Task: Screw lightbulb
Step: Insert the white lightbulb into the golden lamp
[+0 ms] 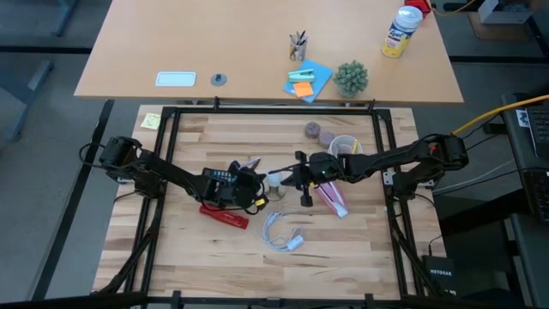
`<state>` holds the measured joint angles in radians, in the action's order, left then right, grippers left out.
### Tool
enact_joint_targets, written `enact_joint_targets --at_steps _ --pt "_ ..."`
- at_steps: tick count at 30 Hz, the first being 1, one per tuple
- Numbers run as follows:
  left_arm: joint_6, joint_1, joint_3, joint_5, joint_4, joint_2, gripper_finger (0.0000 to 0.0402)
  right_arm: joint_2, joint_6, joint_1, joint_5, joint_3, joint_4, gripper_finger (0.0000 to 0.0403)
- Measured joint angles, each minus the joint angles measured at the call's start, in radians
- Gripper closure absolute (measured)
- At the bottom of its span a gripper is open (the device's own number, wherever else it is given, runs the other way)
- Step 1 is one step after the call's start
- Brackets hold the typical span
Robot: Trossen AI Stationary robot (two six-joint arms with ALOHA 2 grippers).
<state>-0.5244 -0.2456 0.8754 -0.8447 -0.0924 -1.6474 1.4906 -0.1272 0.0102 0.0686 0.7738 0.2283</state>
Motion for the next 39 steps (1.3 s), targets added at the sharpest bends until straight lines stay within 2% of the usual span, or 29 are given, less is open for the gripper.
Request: enact_joint_targets --at_steps 6,12,17,20,25,29,35,39 --pt "0.0 0.015 0.001 -0.012 0.002 0.0 0.0401 0.0 0.0 0.001 0.041 0.0 0.015 0.0395" --pt "0.094 0.003 0.001 -0.164 0.0 0.035 0.0401 -0.021 -0.007 0.002 0.04 -0.001 0.05 0.0395" --pt "0.139 -0.029 0.001 -0.18 -0.004 0.116 0.0401 -0.095 -0.039 0.002 -0.023 -0.001 0.06 0.0395" --pt "0.139 -0.055 0.001 -0.124 -0.004 0.154 0.0402 -0.126 -0.066 0.002 -0.119 -0.001 0.062 0.0395" --pt "0.114 -0.091 0.001 0.052 -0.003 0.149 0.0402 -0.108 -0.092 0.004 -0.286 0.0 0.059 0.0395" --pt "0.073 -0.097 0.002 0.146 -0.004 0.104 0.0401 -0.05 -0.091 0.004 -0.286 0.0 0.051 0.0395" --pt "0.052 -0.077 0.001 0.144 -0.03 0.036 0.0401 0.015 -0.089 0.003 -0.285 -0.001 0.051 0.0395" --pt "0.034 -0.054 0.001 0.133 -0.034 0.018 0.0401 0.024 -0.056 0.003 -0.23 -0.001 0.052 0.0395"
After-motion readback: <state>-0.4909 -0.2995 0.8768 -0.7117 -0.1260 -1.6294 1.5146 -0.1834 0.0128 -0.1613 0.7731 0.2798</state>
